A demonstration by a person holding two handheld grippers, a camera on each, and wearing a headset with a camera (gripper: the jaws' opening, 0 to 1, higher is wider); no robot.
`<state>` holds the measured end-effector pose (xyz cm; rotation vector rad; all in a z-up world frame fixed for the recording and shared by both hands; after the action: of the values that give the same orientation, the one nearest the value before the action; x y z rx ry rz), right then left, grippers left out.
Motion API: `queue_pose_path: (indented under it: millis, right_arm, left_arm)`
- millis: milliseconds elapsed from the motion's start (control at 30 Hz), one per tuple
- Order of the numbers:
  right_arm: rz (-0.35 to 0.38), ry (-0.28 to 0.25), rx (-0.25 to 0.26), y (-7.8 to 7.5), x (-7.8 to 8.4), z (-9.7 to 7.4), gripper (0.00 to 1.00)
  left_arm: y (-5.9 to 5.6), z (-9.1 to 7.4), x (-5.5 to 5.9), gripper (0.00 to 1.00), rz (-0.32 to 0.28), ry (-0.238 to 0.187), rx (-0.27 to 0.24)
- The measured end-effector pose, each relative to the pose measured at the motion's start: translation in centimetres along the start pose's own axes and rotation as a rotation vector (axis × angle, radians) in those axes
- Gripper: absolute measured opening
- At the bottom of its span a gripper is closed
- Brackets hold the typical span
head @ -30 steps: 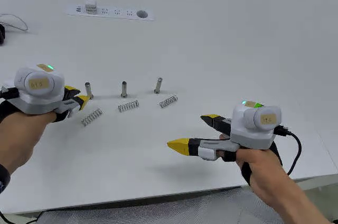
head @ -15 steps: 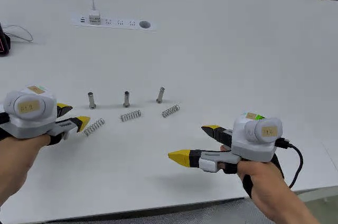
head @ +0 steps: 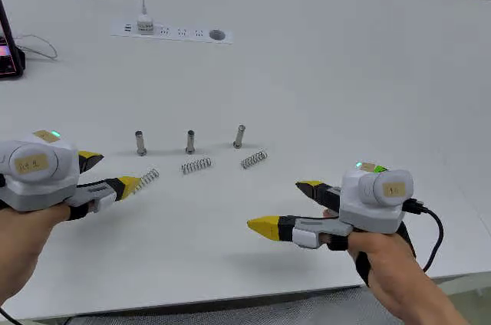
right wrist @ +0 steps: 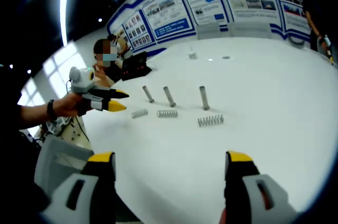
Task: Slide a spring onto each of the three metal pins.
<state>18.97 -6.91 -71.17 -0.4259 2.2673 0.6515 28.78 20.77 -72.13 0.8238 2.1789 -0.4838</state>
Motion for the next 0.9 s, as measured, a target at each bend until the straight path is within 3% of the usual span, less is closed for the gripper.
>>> queue_pose_path:
  millis: [433,900]
  right_arm:
    - [-0.002,0.002,-0.005,0.1,0.3,0.1,0.87]
    - [-0.01,0.012,-0.012,0.3,0.4,0.2,0.87]
  left_arm:
    - [-0.3,-1.5,0.9,0.58,-0.011,0.001,0.007]
    - [-0.8,-1.4,1.4,0.65,-0.013,0.016,0.025]
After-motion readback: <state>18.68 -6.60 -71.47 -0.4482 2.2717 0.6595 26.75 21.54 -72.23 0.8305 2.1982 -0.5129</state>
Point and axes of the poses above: the centre of the closed fingertips' face, and the gripper's own axes: z roughly forward along the fingers, y roughly to its left, x roughly out of its underside, the point moved 5 cm from there along -z, roughly backward along the fingers, and after that the axes turned 4 degrees about y, right-handed, at the moved point
